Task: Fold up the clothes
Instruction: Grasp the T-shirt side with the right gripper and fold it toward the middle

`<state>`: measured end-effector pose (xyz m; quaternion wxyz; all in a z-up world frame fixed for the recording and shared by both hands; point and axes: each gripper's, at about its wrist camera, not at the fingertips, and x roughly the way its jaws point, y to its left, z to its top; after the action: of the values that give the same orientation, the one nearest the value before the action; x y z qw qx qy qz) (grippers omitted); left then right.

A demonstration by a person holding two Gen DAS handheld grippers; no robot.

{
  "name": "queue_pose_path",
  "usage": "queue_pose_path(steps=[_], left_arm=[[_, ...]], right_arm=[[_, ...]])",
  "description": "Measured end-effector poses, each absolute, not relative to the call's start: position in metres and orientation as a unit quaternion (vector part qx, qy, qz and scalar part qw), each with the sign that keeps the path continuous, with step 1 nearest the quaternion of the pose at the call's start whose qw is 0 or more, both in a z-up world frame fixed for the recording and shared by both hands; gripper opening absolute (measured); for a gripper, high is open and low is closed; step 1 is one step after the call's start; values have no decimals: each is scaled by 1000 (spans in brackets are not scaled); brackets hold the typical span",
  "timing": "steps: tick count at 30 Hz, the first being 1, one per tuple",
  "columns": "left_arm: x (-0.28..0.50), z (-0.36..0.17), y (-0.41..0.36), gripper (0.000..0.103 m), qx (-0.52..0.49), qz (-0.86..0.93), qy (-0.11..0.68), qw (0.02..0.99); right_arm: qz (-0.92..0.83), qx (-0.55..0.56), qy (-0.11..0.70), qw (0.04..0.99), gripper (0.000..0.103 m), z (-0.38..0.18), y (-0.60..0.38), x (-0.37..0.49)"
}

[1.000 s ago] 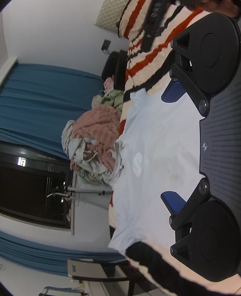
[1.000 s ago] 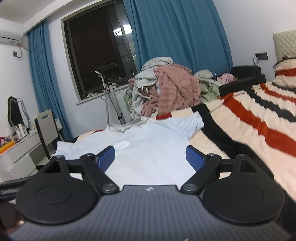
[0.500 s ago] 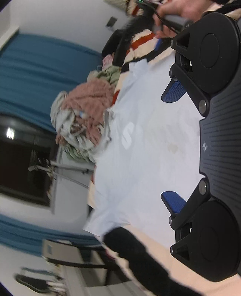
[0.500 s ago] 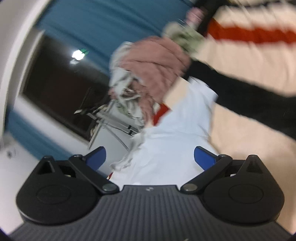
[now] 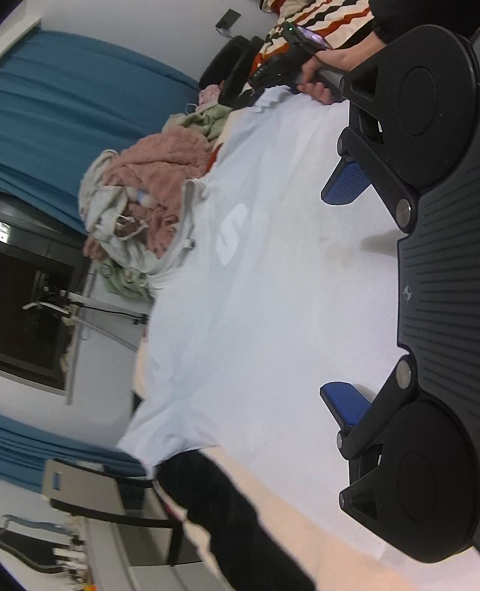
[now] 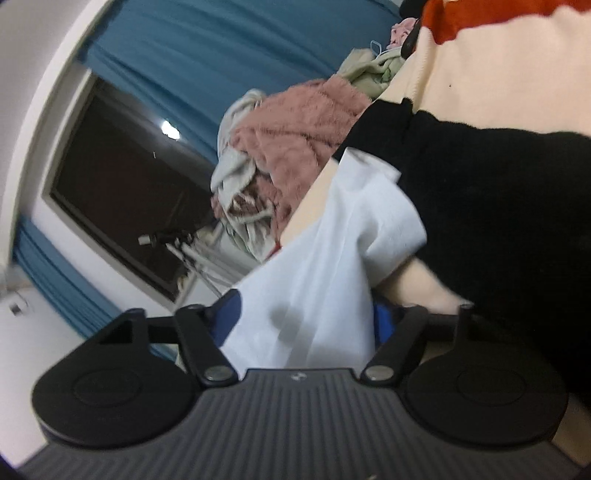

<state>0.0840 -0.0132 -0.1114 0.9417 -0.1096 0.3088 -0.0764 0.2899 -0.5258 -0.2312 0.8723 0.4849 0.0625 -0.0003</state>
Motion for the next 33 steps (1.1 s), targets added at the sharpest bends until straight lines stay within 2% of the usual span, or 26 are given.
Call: queue_pose_path(steps=[6,7,9,11,12,14,16,18,19,25,31,33], left_arm=[[97,-124,-19,103,-109,-68,328,936],[98,-124,-19,103,-111,-67,328,936],[99,-123,-19,103,-113,-64,325,937],[98,-120,-18,103,-116,-55,318,939],[96,-117,-17,103,-115,-55,309,942],[92,-110,-14,103,-114,-55,292,948],[87,-105,-13,103,-106,-51,284,952],[82,-99,-9,103,-108,-47,277,953],[79,-95,-5,103,-114,-45,275,954],[63,-77,20,103,-133,-29,256,957],[72,-78,52,103,-150,5,267,952],[80,-81,61,103,-150,17,272,950]], right_arm=[[-1,470,53,881,64,-232,-531,309],[-4,469,55,882,61,-233,-532,310],[-10,468,59,882,48,-234,-533,313],[-16,466,63,882,27,-236,-534,315],[-22,465,68,882,26,-236,-534,317],[-48,449,90,888,14,-229,-531,322],[-93,398,123,904,14,-207,-518,328],[-129,311,152,929,7,-174,-494,333],[-141,266,166,939,6,-158,-481,336],[-184,67,112,974,6,-62,-376,326],[-162,-96,93,978,6,-38,-229,351],[-140,-123,106,977,6,-46,-185,368]])
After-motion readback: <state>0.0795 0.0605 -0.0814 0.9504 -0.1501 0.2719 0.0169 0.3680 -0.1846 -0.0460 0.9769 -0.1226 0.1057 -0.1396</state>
